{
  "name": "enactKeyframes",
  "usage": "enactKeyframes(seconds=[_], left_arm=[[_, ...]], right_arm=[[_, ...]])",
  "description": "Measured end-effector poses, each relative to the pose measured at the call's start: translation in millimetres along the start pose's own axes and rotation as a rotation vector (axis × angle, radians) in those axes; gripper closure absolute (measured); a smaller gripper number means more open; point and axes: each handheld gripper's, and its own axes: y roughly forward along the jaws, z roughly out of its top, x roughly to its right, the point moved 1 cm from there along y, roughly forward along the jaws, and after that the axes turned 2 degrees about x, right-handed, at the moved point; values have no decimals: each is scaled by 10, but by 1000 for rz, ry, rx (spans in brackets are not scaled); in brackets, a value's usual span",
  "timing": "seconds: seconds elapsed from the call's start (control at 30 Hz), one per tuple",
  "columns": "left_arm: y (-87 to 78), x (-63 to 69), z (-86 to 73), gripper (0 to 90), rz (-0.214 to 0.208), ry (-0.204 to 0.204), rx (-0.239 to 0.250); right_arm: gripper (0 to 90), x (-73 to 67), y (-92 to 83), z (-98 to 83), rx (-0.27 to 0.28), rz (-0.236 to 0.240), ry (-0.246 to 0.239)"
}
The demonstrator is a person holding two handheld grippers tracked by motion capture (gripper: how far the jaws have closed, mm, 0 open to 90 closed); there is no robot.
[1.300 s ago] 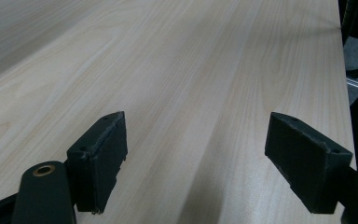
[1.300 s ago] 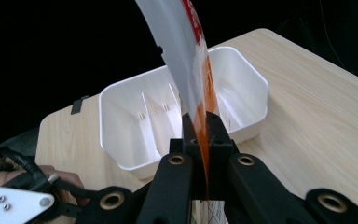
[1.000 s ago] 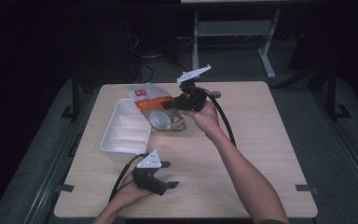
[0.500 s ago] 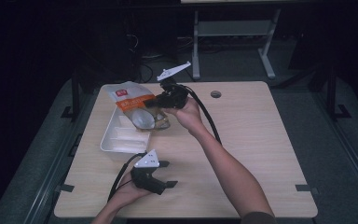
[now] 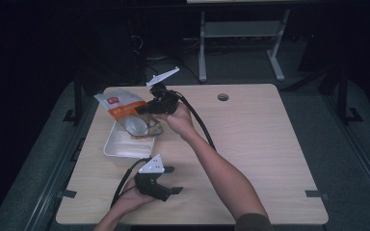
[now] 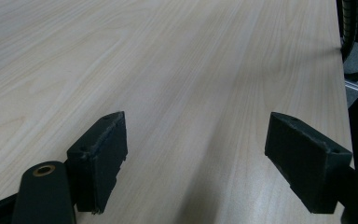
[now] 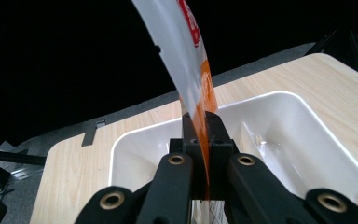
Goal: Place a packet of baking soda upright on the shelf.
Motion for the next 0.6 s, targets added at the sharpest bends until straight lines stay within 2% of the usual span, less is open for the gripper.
enactKeyframes(seconds=[0.43, 0.47, 0.6], left_arm=[[2, 6, -3, 207, -4, 15, -15], [3, 8, -3, 207, -4, 12, -11], [1, 12, -3, 207, -4, 17, -15]], right_arm=[[900, 16, 370, -107, 27, 25, 23], [900, 31, 436, -159, 32, 25, 31], [900, 80, 510, -272, 37, 26, 60]])
